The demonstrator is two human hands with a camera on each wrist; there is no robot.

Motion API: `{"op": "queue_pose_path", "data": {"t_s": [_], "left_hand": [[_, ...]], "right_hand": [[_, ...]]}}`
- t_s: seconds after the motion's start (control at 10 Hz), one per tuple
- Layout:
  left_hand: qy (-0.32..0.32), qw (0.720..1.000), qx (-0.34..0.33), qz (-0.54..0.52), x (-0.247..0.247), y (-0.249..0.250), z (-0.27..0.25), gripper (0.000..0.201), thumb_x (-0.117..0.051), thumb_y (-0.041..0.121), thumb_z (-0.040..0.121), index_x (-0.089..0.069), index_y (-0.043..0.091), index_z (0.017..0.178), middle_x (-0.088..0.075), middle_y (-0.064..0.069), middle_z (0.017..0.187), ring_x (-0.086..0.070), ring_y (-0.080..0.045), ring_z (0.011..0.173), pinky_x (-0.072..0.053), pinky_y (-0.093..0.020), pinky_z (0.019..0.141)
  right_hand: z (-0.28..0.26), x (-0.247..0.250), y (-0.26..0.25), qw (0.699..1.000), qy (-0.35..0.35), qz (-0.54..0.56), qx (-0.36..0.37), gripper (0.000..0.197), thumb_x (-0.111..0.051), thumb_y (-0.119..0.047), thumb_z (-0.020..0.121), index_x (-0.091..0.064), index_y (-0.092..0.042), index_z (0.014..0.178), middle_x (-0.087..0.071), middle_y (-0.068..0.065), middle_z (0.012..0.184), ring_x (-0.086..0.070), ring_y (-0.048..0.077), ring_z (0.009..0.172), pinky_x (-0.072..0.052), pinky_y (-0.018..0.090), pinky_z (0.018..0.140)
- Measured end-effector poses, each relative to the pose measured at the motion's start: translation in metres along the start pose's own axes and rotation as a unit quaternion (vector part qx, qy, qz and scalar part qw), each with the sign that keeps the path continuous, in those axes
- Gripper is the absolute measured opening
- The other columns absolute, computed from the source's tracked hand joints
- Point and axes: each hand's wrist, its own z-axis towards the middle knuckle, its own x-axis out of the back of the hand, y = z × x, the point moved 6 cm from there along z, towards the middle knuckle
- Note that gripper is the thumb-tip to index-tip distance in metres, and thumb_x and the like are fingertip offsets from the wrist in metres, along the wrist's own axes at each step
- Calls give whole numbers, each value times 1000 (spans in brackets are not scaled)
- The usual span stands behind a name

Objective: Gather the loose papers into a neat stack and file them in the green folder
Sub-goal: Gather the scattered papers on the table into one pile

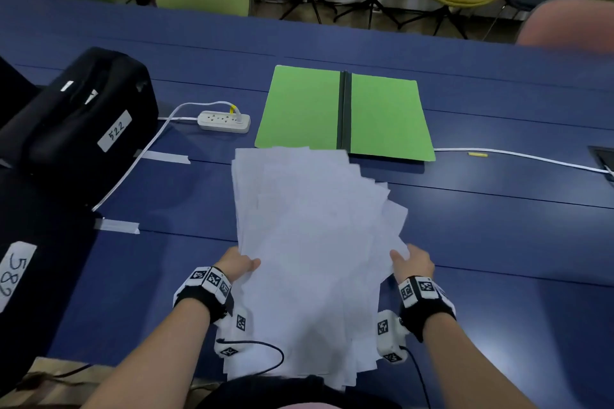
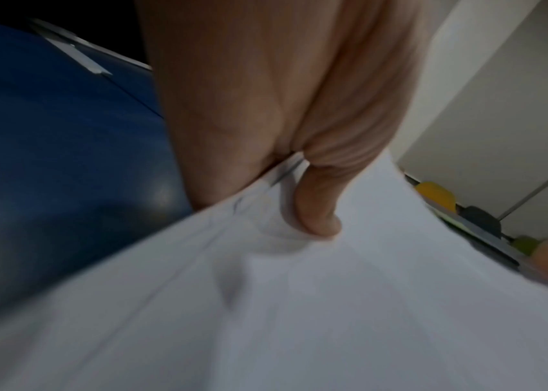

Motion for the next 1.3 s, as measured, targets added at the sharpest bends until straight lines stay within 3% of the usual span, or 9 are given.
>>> {"op": "queue_pose_path", "data": {"t_s": [0.1, 0.3, 0.5, 0.7, 0.9, 1.0, 1.1, 1.2, 1.3], "left_hand": [[17, 999, 18, 22, -4, -3, -3, 44, -54, 5, 91, -45, -1, 134, -53, -12, 135, -49, -31, 126, -37, -37, 109], [48, 997, 58, 35, -7, -6, -1, 51, -52, 10, 94, -35, -7, 138, -43, -19, 143, -43, -34, 132, -35, -38, 109], [52, 996, 59, 34, -4, -7, 1, 47, -50, 9, 94, -39, -5, 137, -46, -18, 142, -45, -34, 130, -35, -39, 110], [64, 997, 50, 17, -4, -1, -7, 40, -45, 12, 97, -45, -8, 132, -49, -24, 138, -52, -29, 110, -45, -34, 97], [120, 980, 54, 152, 0, 12, -23, 43, -17, 10, 103, -41, -3, 136, -43, -18, 145, -40, -28, 136, -34, -28, 107], [116, 978, 42, 167, -1, 17, -20, 39, -18, 11, 103, -54, 1, 113, -45, -18, 144, -41, -29, 134, -35, -29, 106], [97, 987, 62, 114, -1, 10, -13, 39, -24, 11, 103, -44, -4, 133, -45, -19, 143, -51, -23, 124, -41, -26, 99], [48, 993, 89, 63, -8, -5, 1, 40, -43, 15, 99, -47, -6, 133, -48, -22, 141, -46, -7, 69, -37, -12, 60], [62, 993, 101, 24, -7, -7, 5, 40, -37, 14, 100, -44, -6, 134, -47, -22, 141, -54, -17, 95, -40, -18, 63]], "right_hand": [[-1, -17, 18, 989, -73, -119, -53, 17, -52, -16, 87, -61, -3, 80, -68, 21, 98, -60, 31, 78, -46, 30, 66], [-10, -17, 41, 963, -207, -152, -82, 5, -52, -6, 80, -53, -2, 78, -70, 17, 76, -67, 30, 58, -50, 28, 53], [-16, 4, 14, 998, -29, 38, 41, 11, -55, -10, 88, -66, -6, 89, -63, 13, 80, -58, 29, 76, -45, 28, 69], [-23, 11, -10, 978, 103, 165, 77, 22, -45, -4, 93, -62, -13, 82, -50, 2, 60, -44, 26, 60, -37, 24, 55], [-25, -2, 24, 984, 81, 157, -24, 23, -44, -3, 92, -56, -7, 73, -51, 13, 70, -45, 27, 69, -34, 27, 59], [-20, 5, 22, 981, 108, 159, -18, 23, -42, -3, 92, -57, -2, 74, -47, 11, 66, -38, 26, 65, -34, 25, 64], [-21, 7, 19, 968, 140, 205, -37, 32, -41, -4, 90, -46, -10, 60, -37, 4, 60, -30, 22, 66, -28, 24, 54], [-21, 4, 17, 964, 116, 232, -55, 28, -41, -9, 86, -39, -12, 59, -32, 5, 59, -27, 23, 57, -24, 27, 49], [-19, 11, 24, 937, 153, 305, -76, 22, -41, -13, 79, -45, -16, 58, -36, 3, 58, -30, 22, 58, -29, 26, 54]]}}
